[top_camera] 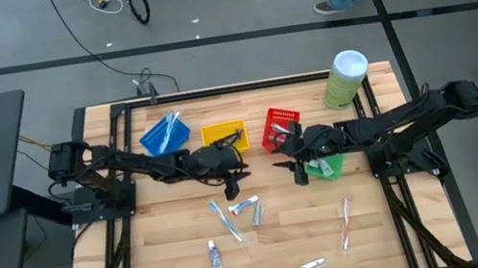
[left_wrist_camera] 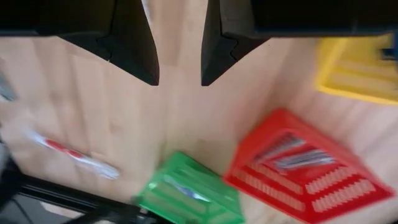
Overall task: Pick & Place Travel size toiletries
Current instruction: Put the blue toothbrush into the blue bin
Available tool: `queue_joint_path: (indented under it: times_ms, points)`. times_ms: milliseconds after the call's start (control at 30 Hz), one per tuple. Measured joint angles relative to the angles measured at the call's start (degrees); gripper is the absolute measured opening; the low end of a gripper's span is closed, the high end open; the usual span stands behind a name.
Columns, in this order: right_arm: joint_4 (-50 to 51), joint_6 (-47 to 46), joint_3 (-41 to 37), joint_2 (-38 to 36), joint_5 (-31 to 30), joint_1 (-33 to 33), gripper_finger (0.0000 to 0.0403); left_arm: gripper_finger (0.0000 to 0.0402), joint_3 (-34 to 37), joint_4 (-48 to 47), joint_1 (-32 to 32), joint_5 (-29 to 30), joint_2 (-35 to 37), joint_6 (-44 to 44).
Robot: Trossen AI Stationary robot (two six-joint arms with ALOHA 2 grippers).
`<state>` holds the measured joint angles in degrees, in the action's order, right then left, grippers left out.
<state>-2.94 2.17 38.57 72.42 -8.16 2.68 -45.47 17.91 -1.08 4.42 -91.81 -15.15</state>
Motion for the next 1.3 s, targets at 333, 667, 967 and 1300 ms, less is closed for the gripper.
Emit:
queue_joint_path:
  times_ms: [333,667,967,1300]
  points:
    - [-0.21,-7.51,-5.84,0.0,8.4,0.11,0.0168,0.0126,0.0,-1.07,-6.74,-5.5,0.0,1.3]
    - [-4.53,-7.0,-7.67,0.0,10.21,0.11,0.015,0.0126,0.02,-13.75,-15.53,-5.06,0.0,9.92]
    - [-12.44,2.62,-7.67,0.0,10.21,0.04,0.0147,0.0126,0.02,-21.03,-19.82,-1.18,-1.83,12.26]
    - [-15.9,9.31,-7.65,0.0,10.21,-0.07,0.0158,0.0126,-0.15,-20.34,-19.8,-1.35,-7.47,12.59]
